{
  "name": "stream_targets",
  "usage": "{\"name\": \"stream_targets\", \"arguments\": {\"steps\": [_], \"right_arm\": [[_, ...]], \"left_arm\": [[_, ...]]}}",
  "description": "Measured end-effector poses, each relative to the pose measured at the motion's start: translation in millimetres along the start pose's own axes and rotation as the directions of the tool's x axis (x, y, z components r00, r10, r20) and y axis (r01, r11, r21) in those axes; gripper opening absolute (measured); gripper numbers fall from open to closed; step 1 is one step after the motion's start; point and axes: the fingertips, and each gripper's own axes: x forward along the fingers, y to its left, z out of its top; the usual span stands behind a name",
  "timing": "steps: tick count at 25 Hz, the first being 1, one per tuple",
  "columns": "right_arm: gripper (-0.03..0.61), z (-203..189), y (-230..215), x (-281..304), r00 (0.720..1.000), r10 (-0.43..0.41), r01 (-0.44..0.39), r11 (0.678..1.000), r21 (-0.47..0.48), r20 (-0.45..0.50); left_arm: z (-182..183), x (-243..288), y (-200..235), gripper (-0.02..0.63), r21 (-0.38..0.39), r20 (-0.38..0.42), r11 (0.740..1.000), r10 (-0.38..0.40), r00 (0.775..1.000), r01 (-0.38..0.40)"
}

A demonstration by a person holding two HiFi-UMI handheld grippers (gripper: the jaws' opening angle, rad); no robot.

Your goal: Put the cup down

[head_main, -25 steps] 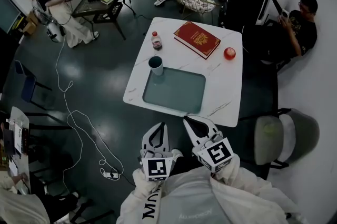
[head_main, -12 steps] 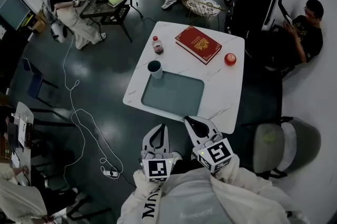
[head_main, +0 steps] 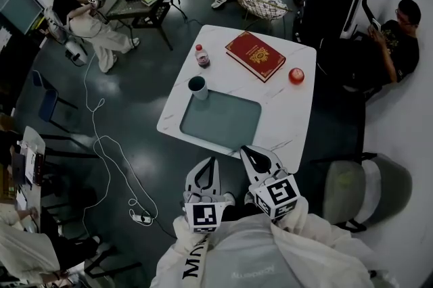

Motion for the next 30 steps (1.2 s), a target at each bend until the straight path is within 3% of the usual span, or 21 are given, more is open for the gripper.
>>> {"name": "stream_targets", "arguments": {"steps": [12, 30], "right_arm": [[0.005, 15, 6, -2, 0.999, -0.014, 0.015, 1.000, -0.018, 0.044], [0.005, 9, 15, -8, 0.999, -0.022, 0.023, 0.999, -0.035, 0.031]], "left_arm": [[19, 4, 1, 0.011, 0.021, 0.062, 0.999, -0.044, 0.997, 0.042], [12, -6, 1, 0.011, 0.014, 0.063, 0.998, -0.055, 0.997, 0.054]]}}
